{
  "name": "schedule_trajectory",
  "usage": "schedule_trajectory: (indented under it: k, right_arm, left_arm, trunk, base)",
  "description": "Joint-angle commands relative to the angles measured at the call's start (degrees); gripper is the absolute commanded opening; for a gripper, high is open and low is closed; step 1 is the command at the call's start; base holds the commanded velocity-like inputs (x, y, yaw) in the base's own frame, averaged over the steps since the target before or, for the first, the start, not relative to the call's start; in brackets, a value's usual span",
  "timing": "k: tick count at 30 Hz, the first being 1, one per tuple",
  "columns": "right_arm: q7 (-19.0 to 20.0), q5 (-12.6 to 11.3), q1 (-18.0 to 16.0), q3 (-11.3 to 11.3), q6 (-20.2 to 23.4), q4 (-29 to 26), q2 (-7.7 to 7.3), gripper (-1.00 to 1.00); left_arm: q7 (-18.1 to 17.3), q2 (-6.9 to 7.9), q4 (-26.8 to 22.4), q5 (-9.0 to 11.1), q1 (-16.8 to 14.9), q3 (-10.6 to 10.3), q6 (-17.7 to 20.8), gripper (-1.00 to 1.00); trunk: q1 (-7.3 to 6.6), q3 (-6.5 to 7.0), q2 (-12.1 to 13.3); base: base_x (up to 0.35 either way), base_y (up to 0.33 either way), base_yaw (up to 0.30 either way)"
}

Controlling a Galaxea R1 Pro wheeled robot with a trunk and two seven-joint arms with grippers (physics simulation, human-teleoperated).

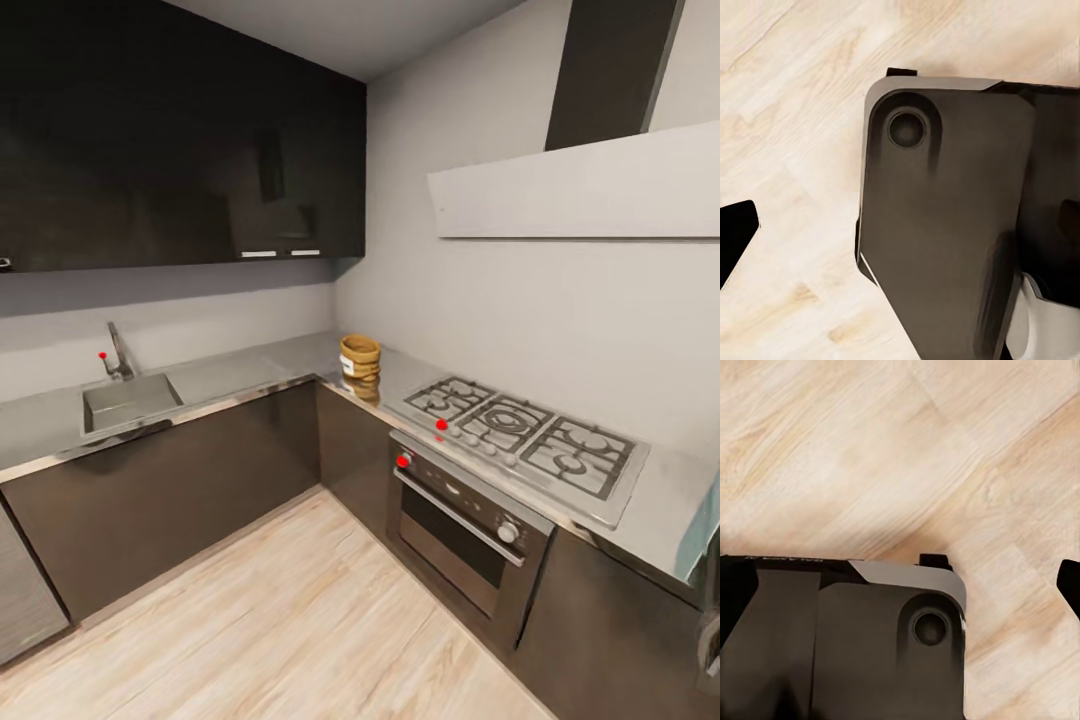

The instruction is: In the kitchen, take the popcorn bag from the countertop, put it into the microwave, and heat it until the popcorn is cooked so the cooked popcorn ends up inside the bag.

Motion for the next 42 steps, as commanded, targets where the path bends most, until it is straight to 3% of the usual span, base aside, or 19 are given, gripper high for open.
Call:
schedule_trajectory:
  k: [1,20,42]
  right_arm:
    - [0.1,0.0,-0.1,0.1,-0.4,0.3,0.00,1.00]
    - [0.2,0.1,-0.1,0.1,-0.4,0.3,-0.03,1.00]
    - [0.1,0.1,-0.1,0.1,-0.5,0.3,-0.01,1.00]
  left_arm:
    - [0.0,-0.03,0.0,0.0,0.0,0.4,0.0,1.00]
    - [0.0,-0.12,0.0,0.0,0.0,0.4,0.0,1.00]
    - [0.0,-0.12,0.0,0.0,0.0,0.4,0.0,1.00]
  trunk:
    - [0.05,-0.10,-0.1]
    - [0.05,-0.10,-0.1]
    - [0.05,-0.10,-0.1]
  base:
    - [0.285,0.178,0.000]
    - [0.261,0.199,-0.009]
    - [0.253,0.206,-0.168]
